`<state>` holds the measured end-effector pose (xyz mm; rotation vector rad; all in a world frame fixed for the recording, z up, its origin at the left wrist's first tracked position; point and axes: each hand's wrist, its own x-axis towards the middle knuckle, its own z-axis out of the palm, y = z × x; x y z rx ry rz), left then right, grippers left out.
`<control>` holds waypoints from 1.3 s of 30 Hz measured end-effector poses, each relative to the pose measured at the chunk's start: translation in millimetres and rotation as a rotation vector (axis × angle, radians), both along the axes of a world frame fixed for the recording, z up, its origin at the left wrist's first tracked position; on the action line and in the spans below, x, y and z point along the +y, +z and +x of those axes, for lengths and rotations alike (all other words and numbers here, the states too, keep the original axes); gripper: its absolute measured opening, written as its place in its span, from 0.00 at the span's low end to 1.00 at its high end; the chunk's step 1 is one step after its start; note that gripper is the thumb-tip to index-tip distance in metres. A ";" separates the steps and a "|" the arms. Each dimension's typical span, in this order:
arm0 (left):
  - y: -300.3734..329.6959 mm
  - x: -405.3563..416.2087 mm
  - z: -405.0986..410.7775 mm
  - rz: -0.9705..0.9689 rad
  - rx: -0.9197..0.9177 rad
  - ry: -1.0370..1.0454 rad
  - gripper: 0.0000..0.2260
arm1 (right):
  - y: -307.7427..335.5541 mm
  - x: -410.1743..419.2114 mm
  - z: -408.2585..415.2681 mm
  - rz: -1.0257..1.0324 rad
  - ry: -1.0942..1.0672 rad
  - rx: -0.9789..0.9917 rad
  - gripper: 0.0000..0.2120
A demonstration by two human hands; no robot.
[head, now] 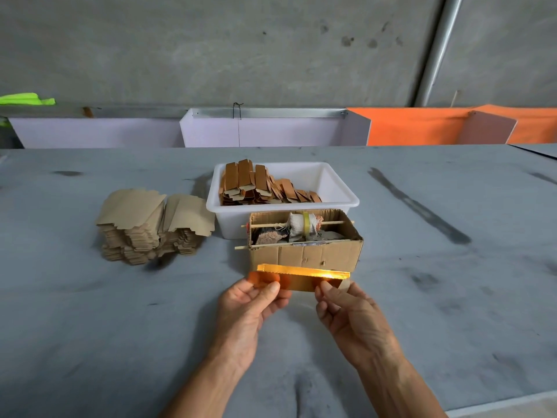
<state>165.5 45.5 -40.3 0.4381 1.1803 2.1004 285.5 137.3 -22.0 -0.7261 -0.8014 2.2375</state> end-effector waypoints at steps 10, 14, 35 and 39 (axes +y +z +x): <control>8.4 -1.8 0.7 0.058 -0.141 -0.034 0.11 | -6.2 0.1 2.0 0.165 -0.010 0.037 0.16; 10.5 -3.3 -4.3 0.008 -0.211 -0.044 0.13 | -9.9 1.3 4.9 0.205 0.005 0.086 0.16; 8.3 -6.6 -8.8 -0.412 0.343 -0.066 0.15 | -15.3 -2.8 2.4 0.222 -0.056 -0.245 0.11; 10.6 -6.3 -7.7 -0.464 0.403 -0.106 0.14 | -14.0 -2.4 1.9 0.235 -0.043 -0.254 0.10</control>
